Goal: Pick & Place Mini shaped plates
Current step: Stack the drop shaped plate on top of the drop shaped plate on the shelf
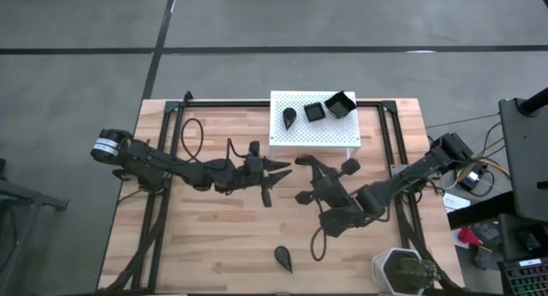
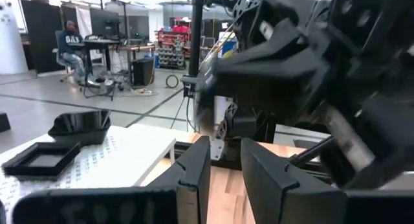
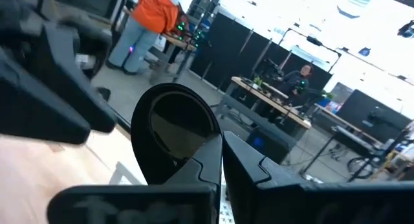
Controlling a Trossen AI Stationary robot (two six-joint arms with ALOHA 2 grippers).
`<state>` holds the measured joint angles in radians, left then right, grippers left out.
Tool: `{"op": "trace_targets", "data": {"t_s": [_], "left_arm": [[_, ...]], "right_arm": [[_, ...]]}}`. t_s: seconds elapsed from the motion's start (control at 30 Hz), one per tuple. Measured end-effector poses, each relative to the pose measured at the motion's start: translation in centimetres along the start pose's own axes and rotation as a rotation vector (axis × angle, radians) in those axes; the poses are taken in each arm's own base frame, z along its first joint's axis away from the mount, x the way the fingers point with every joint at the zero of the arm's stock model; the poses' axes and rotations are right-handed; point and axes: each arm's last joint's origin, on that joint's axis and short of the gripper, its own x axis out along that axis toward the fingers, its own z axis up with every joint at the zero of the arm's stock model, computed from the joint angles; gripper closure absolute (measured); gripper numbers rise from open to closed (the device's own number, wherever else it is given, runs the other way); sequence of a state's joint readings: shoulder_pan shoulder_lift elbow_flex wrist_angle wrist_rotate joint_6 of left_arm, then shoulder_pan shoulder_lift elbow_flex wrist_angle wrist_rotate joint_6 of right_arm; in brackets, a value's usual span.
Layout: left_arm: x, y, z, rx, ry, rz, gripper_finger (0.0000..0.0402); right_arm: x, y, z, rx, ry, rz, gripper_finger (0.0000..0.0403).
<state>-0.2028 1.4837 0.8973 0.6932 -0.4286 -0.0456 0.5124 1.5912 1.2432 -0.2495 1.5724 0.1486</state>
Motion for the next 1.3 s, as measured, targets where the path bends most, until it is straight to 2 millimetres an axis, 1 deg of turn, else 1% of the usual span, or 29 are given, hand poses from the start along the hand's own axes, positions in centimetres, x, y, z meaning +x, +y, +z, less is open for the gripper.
{"op": "trace_targets", "data": {"t_s": [0.17,0.33,0.5,0.83,0.97,1.23,1.3], "left_arm": [[0.1,0.0,0.4,0.009,-0.013,0.017,0.0319],[0.1,0.2,0.1,0.021,-0.004,0.054,0.0319],[0.1,0.4,0.1,0.016,-0.008,0.094,0.0319],[0.1,0.4,0.3,0.041,-0.015,0.102,0.0320],[0.2,0.3,0.7,0.032,-0.026,0.102,0.0335],[0.3,0.4,0.8,0.051,-0.030,0.110,0.0388],[0.3,0.4,0.8,0.059,-0.030,0.115,0.0396]], "right_arm": [[0.5,1.3,0.6,-0.051,0.006,-0.012,0.0394],[0.7,2.4,1.4,-0.090,0.009,-0.026,0.0394],[0.8,2.6,1.7,-0.087,0.011,-0.014,0.0394],[0.8,2.6,1.7,-0.077,0.011,-0.016,0.0394],[0.8,2.6,1.7,-0.076,0.011,-0.016,0.0394],[0.7,2.6,1.8,-0.074,0.010,-0.013,0.0394],[0.7,2.6,1.8,-0.078,0.010,-0.007,0.0394]]}}
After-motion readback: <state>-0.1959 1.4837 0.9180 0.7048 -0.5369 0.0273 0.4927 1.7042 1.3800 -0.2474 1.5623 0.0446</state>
